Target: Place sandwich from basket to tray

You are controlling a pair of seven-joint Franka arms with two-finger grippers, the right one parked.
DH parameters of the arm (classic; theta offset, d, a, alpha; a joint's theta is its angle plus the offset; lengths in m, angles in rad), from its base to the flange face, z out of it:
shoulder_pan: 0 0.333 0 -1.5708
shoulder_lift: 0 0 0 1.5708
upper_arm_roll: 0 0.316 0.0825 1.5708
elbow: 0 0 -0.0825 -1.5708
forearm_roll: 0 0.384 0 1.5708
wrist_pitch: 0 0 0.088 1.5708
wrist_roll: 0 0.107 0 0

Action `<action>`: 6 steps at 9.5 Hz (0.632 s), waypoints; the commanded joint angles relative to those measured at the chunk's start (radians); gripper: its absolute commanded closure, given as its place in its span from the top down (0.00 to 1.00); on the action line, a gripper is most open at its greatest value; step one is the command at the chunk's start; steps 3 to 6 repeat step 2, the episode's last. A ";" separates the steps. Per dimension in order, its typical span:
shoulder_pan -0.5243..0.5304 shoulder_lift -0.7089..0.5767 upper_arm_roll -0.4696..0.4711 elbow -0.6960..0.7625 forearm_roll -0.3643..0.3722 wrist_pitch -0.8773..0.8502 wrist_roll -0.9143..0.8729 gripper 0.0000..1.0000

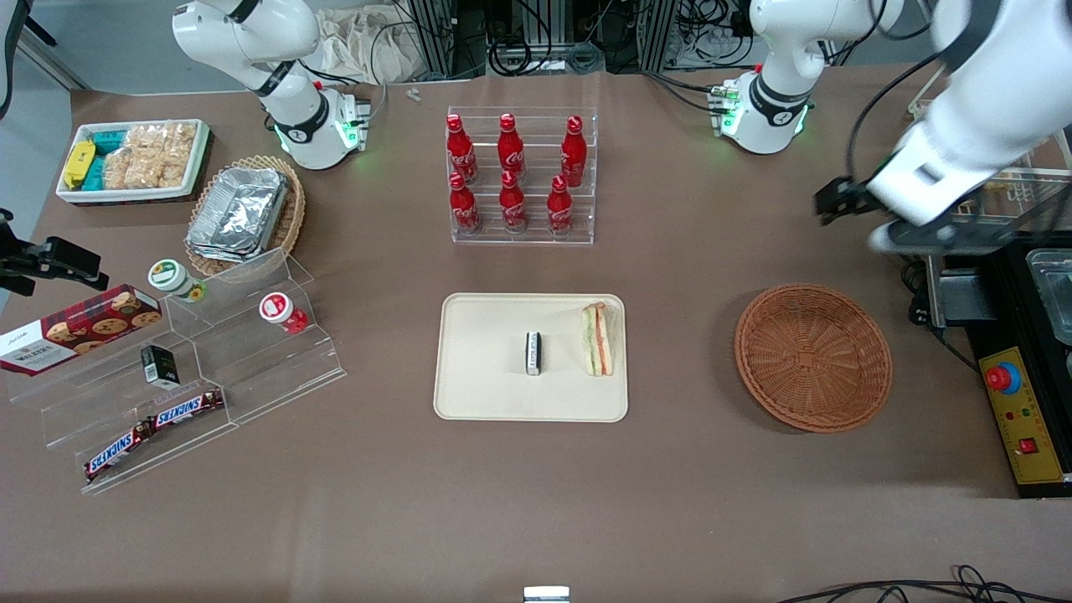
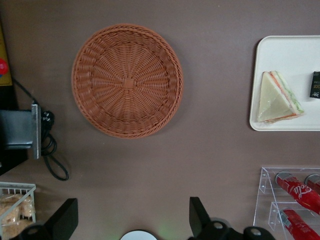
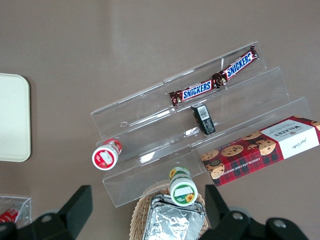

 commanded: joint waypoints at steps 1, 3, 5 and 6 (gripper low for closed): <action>-0.023 0.044 0.017 0.089 -0.007 -0.038 0.015 1.00; -0.023 0.065 0.017 0.123 -0.009 -0.060 0.035 1.00; -0.023 0.065 0.017 0.123 -0.009 -0.060 0.035 1.00; -0.023 0.065 0.017 0.123 -0.009 -0.060 0.035 1.00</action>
